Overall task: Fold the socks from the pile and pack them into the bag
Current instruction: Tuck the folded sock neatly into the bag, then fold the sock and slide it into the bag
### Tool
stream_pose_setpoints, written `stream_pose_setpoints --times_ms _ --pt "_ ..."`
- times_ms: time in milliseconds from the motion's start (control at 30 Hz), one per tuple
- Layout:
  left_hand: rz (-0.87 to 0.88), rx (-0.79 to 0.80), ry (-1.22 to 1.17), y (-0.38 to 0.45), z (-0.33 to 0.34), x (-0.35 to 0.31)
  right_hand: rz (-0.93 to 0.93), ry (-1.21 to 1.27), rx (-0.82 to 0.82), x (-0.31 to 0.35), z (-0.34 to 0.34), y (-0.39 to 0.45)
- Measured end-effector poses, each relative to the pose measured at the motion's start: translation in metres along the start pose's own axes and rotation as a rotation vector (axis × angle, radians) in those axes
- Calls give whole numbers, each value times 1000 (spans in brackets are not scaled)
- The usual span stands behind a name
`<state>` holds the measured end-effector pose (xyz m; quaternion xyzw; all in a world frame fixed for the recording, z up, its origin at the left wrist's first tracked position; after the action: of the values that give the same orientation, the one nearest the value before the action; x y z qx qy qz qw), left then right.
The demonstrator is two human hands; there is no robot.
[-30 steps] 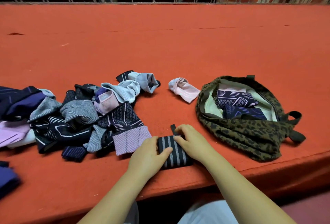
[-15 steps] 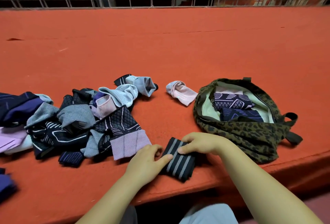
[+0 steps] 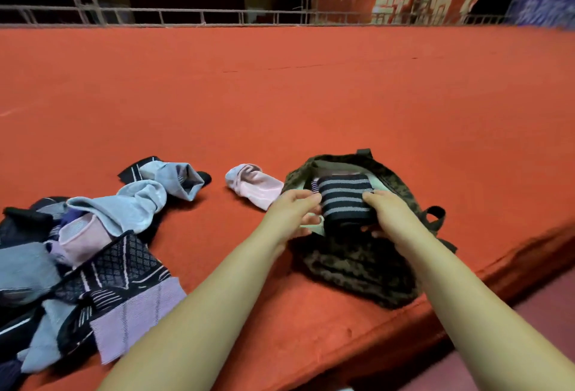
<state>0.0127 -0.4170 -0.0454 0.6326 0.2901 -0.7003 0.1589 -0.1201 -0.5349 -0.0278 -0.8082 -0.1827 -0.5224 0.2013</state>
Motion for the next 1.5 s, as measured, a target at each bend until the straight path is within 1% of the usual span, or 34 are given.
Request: stream_pose_setpoints --times_ms 67,133,167,233,267,333,400,433,467,500,533,567,600,633,667,700,733,767,800,867,933,1000,1067,1133,1200,1267,1333,1400,1500 --pt "-17 32 5 19 9 -11 71 107 -11 -2 -8 21" --pt "11 2 71 40 11 -20 95 139 -43 -1 -13 46" --pt "65 -53 135 53 9 -25 108 134 -54 0 -13 60" --pt "240 -178 240 77 4 -38 129 100 -35 2 -8 84" --pt "327 -207 271 85 4 -46 122 52 -14 3 -3 94" --pt "444 -248 441 106 9 -55 76 -162 39 7 8 114" --pt "452 -271 734 126 13 -56 16 -457 28 9 15 126" --pt "411 -259 842 135 15 -53 -25 -598 -30 10 14 129" --pt "361 -232 889 145 16 -47 -76 -715 -131 11 10 133" --pt "318 -195 871 153 15 -41 -156 -775 -233 13 6 132" --pt "293 -156 806 157 15 -36 -277 -784 -304 16 5 126" --pt "280 -115 717 161 14 -31 -422 -764 -322 19 7 120" --pt "278 -78 628 163 14 -29 -561 -742 -271 20 12 114" --pt "278 -51 548 165 15 -27 -667 -721 -164 20 20 110" --pt "286 -44 497 167 14 -27 -720 -713 -22 17 28 106" --pt "297 -59 492 168 12 -27 -712 -743 125 11 35 103" --pt "304 -80 517 169 9 -27 -673 -801 239 3 39 103" --pt "314 -101 559 169 8 -28 -630 -862 311 -5 42 105" --pt "331 -125 607 169 7 -29 -599 -909 346 -11 44 107" --pt "388 -174 680 168 8 -38 -561 -949 353 -18 45 113" --pt "442 -212 722 163 11 -54 -523 -932 354 -15 48 119" --pt "449 -196 723 158 11 -62 -505 -886 341 -9 49 120" --pt "385 -140 722 151 6 -55 -513 -828 289 -5 46 117" --pt "327 -92 699 140 -5 -44 -565 -762 168 3 38 111" --pt "296 -101 620 126 -25 -35 -659 -683 44 16 36 99" --pt "222 -141 512 113 -53 -24 -709 -585 -6 34 44 85" --pt "147 -167 484 96 -81 -12 -708 -494 21 52 65 70" --pt "118 -196 453 79 -108 -3 -700 -431 82 68 97 59" --pt "75 -295 264 55 -148 4 -615 -407 200 84 156 57"
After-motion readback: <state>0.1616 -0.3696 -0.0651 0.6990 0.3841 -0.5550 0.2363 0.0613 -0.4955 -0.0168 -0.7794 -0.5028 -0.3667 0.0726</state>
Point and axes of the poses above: each hand's wrist, its own y-axis towards the middle knuckle, its own z-axis out of the palm, x = y × z, the point moved 5 cm from there along y, towards the middle knuckle, and after that the axes turned 5 degrees about -x, right-handed, at the moved point
